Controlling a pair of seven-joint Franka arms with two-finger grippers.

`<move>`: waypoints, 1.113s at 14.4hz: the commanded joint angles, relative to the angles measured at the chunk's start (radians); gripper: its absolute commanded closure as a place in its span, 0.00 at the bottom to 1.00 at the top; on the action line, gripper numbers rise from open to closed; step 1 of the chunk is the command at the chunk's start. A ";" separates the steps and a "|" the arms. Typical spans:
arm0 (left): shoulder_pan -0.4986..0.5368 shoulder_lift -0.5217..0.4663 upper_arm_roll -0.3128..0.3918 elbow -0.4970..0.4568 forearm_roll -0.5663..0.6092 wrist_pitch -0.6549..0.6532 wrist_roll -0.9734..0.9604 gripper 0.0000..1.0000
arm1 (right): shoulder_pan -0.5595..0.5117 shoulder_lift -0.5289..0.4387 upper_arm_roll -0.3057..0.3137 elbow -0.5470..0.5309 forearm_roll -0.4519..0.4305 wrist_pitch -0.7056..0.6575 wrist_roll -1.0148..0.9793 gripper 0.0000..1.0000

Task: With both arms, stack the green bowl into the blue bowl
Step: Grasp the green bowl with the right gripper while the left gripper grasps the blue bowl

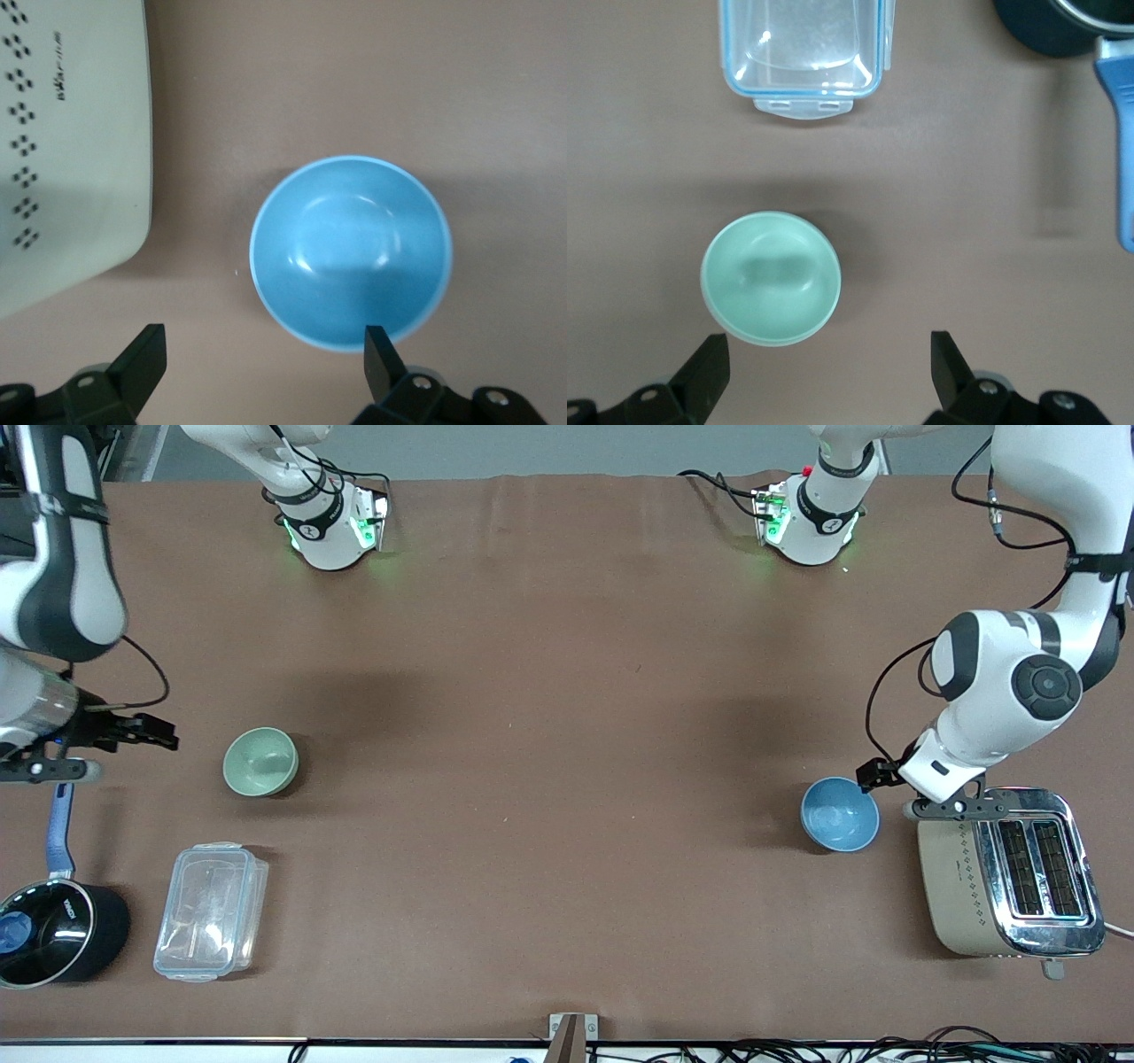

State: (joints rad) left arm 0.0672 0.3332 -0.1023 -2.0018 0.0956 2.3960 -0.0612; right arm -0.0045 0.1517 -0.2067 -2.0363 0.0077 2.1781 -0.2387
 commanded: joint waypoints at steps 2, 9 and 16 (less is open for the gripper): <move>0.005 0.102 0.006 -0.002 0.019 0.123 -0.008 0.19 | 0.003 0.038 0.006 -0.237 0.003 0.355 -0.005 0.00; -0.010 0.179 0.003 0.012 0.021 0.173 -0.094 0.82 | 0.008 0.195 0.013 -0.289 0.017 0.577 0.002 0.20; -0.015 0.173 -0.187 0.083 0.003 0.164 -0.501 1.00 | 0.012 0.195 0.018 -0.286 0.051 0.560 0.012 1.00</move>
State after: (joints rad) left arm 0.0657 0.5039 -0.2147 -1.9606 0.0954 2.5673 -0.3967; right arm 0.0013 0.3646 -0.1910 -2.3130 0.0337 2.7483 -0.2338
